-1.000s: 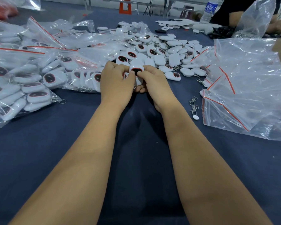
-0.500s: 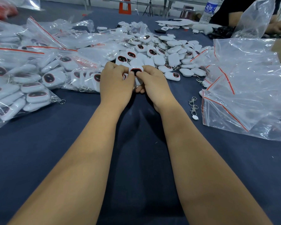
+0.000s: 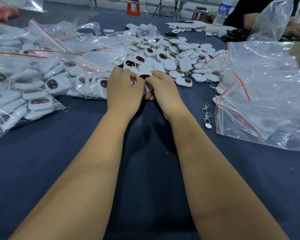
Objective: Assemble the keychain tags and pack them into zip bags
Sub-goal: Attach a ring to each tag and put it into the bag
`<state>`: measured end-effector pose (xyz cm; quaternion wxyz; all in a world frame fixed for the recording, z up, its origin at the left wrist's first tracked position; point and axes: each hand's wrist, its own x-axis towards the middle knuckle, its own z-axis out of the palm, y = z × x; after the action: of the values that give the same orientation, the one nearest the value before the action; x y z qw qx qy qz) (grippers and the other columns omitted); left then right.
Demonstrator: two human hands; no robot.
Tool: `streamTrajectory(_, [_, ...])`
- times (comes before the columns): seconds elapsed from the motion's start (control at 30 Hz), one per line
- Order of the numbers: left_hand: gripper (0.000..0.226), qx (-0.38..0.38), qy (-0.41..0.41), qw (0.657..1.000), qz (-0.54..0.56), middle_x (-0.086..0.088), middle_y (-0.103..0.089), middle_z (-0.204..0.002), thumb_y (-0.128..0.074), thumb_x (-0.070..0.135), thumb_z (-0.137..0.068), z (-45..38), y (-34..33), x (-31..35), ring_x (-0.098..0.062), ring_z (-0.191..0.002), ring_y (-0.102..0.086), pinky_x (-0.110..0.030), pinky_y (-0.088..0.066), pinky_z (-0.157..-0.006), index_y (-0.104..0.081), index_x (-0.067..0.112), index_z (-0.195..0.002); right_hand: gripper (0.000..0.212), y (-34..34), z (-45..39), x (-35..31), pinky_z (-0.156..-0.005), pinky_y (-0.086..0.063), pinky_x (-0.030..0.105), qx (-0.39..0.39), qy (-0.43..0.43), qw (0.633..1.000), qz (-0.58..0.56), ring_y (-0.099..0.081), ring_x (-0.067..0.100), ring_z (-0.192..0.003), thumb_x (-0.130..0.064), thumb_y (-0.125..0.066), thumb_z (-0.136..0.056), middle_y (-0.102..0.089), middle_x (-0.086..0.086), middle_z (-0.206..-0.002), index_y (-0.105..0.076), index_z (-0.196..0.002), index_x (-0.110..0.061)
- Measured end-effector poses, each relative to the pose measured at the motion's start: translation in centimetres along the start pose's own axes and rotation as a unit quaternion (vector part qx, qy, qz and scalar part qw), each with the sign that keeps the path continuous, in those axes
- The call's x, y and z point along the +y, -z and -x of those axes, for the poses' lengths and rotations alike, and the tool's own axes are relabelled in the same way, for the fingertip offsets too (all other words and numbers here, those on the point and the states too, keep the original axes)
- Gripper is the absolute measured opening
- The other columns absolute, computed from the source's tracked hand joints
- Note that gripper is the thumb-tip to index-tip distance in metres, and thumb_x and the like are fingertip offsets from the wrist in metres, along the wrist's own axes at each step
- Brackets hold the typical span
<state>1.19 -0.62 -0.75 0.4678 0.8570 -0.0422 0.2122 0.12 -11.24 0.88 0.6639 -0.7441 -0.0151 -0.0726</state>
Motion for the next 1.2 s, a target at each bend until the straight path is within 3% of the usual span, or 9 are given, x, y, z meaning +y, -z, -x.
streamTrajectory(0.33, [0.02, 0.004, -0.016, 0.999, -0.036, -0.001, -0.04, -0.099, -0.052, 0.022, -0.092, -0.1, -0.1, -0.1, -0.018, -0.093, -0.044, -0.021, -0.027, -0.074, -0.048, 0.01, -0.077, 0.019, 0.0, -0.2, 0.2, -0.044, -0.039, 0.015, 0.009, -0.017, 1.0, -0.003, -0.049, 0.005, -0.046, -0.002, -0.051, -0.091, -0.054, 0.001, -0.062, -0.054, -0.075, -0.011])
streamTrajectory(0.47, [0.02, 0.006, -0.011, 0.999, -0.034, -0.001, -0.042, -0.101, -0.055, 0.024, -0.092, -0.1, -0.1, -0.2, -0.018, -0.094, -0.046, -0.022, -0.03, -0.077, -0.058, 0.005, -0.086, 0.014, -0.1, 0.0, 0.1, -0.043, -0.039, 0.014, 0.002, -0.013, 1.0, -0.019, -0.049, 0.003, -0.044, 0.001, -0.049, -0.091, -0.055, 0.002, -0.06, -0.06, -0.087, -0.005])
streamTrajectory(0.6, [0.017, 0.022, 0.001, 1.0, 0.012, 0.003, -0.045, -0.1, -0.056, 0.024, -0.092, 0.1, 0.1, 0.1, -0.007, -0.083, -0.046, -0.01, -0.029, -0.067, -0.067, 0.012, -0.087, 0.013, 0.1, 0.0, 0.0, -0.045, -0.041, 0.015, 0.008, -0.011, 0.999, -0.032, -0.053, 0.007, -0.047, -0.005, -0.052, -0.093, -0.058, 0.005, -0.068, -0.061, -0.086, -0.01])
streamTrajectory(0.7, [0.016, 0.051, 0.002, 0.997, 0.056, 0.003, -0.05, -0.101, -0.056, 0.02, -0.091, 0.4, 0.6, 0.5, 0.002, -0.077, -0.049, 0.0, -0.032, -0.071, -0.071, 0.019, -0.085, 0.016, 0.3, -0.3, 0.1, -0.049, -0.044, 0.02, 0.049, -0.021, 0.995, -0.09, -0.054, 0.012, -0.05, -0.008, -0.056, -0.093, -0.059, 0.005, -0.07, -0.056, -0.078, -0.014])
streamTrajectory(0.8, [0.023, 0.093, -0.011, 0.992, 0.081, -0.003, -0.06, -0.101, -0.057, 0.011, -0.085, 0.4, 1.0, 0.8, -0.006, -0.078, -0.054, -0.009, -0.042, -0.075, -0.07, 0.021, -0.1, 0.014, 0.8, -0.8, 0.0, -0.057, -0.053, 0.024, 0.087, -0.031, 0.971, -0.219, -0.064, 0.02, -0.06, -0.002, -0.051, -0.094, -0.064, 0.01, -0.075, -0.051, -0.083, -0.011])
streamTrajectory(0.93, [0.025, 0.107, -0.018, 0.986, 0.123, -0.005, -0.064, -0.092, -0.057, 0.008, -0.082, 0.5, 1.2, 1.1, -0.008, -0.073, -0.055, -0.026, -0.052, -0.076, -0.064, 0.024, -0.099, 0.013, 1.0, -1.0, 0.0, -0.076, -0.061, 0.033, 0.064, -0.025, 0.93, -0.36, -0.071, 0.027, -0.079, 0.006, -0.047, -0.096, -0.069, 0.014, -0.083, -0.047, -0.095, -0.007])
streamTrajectory(1.0, [0.024, 0.115, -0.023, 0.983, 0.14, -0.002, -0.063, -0.088, -0.057, 0.008, -0.081, 0.6, 1.1, 1.3, -0.005, -0.072, -0.054, -0.021, -0.05, -0.073, -0.063, 0.026, -0.096, 0.016, 0.6, -1.1, 0.2, -0.08, -0.059, 0.032, 0.07, -0.008, 0.951, -0.301, -0.067, 0.022, -0.079, 0.004, -0.052, -0.095, -0.067, 0.009, -0.086, -0.046, -0.098, -0.011])
streamTrajectory(1.1, [0.019, 0.124, -0.035, 0.98, 0.153, -0.002, -0.064, -0.091, -0.059, 0.009, -0.083, 0.7, 1.1, 1.5, -0.004, -0.074, -0.055, -0.014, -0.046, -0.07, -0.062, 0.025, -0.093, 0.019, -0.2, -0.9, 0.5, -0.078, -0.05, 0.033, 0.077, 0.003, 0.98, -0.184, -0.058, 0.017, -0.077, -0.004, -0.063, -0.092, -0.064, -0.007, -0.065, -0.048, -0.094, -0.016])
streamTrajectory(1.2, [0.015, 0.152, -0.032, 0.975, 0.16, -0.003, -0.066, -0.096, -0.057, 0.01, -0.086, 0.6, 1.1, 1.6, -0.004, -0.079, -0.058, -0.013, -0.046, -0.072, -0.061, 0.024, -0.091, 0.019, -0.1, -0.6, 0.6, -0.074, -0.045, 0.033, 0.077, 0.0, 0.992, -0.096, -0.056, 0.016, -0.073, -0.012, -0.07, -0.088, -0.06, -0.007, -0.063, -0.052, -0.087, -0.016])
